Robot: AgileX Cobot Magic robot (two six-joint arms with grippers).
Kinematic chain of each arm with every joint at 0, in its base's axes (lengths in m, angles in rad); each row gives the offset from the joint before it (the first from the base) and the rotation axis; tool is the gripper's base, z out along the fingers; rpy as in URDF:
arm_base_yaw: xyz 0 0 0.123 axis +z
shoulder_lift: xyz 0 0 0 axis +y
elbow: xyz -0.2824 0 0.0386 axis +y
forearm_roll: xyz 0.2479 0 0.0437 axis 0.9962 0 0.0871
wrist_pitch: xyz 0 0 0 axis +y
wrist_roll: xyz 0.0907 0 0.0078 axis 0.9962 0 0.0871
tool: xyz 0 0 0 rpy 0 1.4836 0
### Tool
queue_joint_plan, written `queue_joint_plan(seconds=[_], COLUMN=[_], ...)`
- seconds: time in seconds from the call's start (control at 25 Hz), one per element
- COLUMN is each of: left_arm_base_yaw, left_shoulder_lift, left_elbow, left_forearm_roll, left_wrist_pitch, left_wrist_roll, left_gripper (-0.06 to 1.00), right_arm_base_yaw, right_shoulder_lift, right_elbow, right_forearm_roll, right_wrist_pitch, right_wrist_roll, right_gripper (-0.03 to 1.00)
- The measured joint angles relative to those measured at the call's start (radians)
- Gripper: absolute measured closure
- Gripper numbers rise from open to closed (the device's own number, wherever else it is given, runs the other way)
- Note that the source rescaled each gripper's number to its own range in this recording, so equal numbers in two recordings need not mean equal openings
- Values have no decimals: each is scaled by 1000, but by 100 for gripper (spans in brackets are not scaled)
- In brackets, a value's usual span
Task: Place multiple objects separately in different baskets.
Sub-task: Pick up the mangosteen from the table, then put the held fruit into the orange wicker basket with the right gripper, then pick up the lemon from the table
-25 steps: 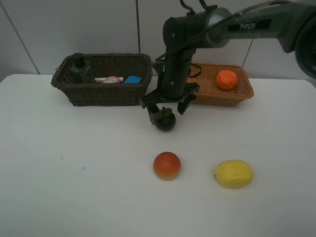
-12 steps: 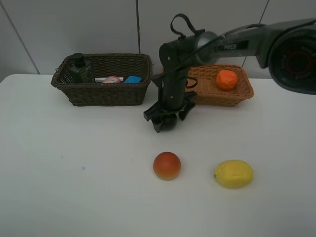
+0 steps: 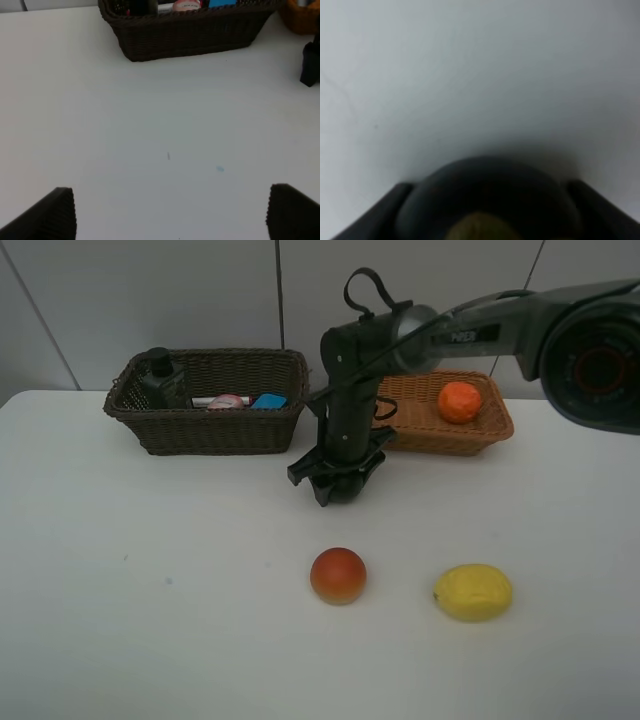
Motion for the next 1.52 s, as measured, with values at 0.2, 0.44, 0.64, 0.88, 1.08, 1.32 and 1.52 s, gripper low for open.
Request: queue_joint_plan(seconds=[0.2, 0.44, 0.64, 0.88, 1.08, 1.32, 1.52], left_arm_base_yaw=[0, 0, 0, 0, 0, 0, 0], left_shoulder_lift=[0, 0, 0, 0, 0, 0, 0], left_elbow=[0, 0, 0, 0, 0, 0, 0], left_forearm_roll=[0, 0, 0, 0, 0, 0, 0], left_wrist_pitch=[0, 0, 0, 0, 0, 0, 0], left_wrist_roll=[0, 0, 0, 0, 0, 0, 0], left_gripper=[-6, -6, -6, -6, -6, -6, -6], right_arm_base_yaw=[0, -13, -121, -327, -394, -397, -393], right_shoulder_lift=[-9, -129, -165, -97, -44, -48, -96], right_elbow=[0, -39, -199, -255, -255, -255, -255], right_forearm_roll=[-10, -56, -66, 46, 71, 95, 145], right_wrist_pitch=[4, 70, 89, -28, -65, -24, 173], right_wrist_roll=[0, 0, 0, 0, 3, 4, 8], right_gripper=[91, 91, 91, 91, 41, 3, 3])
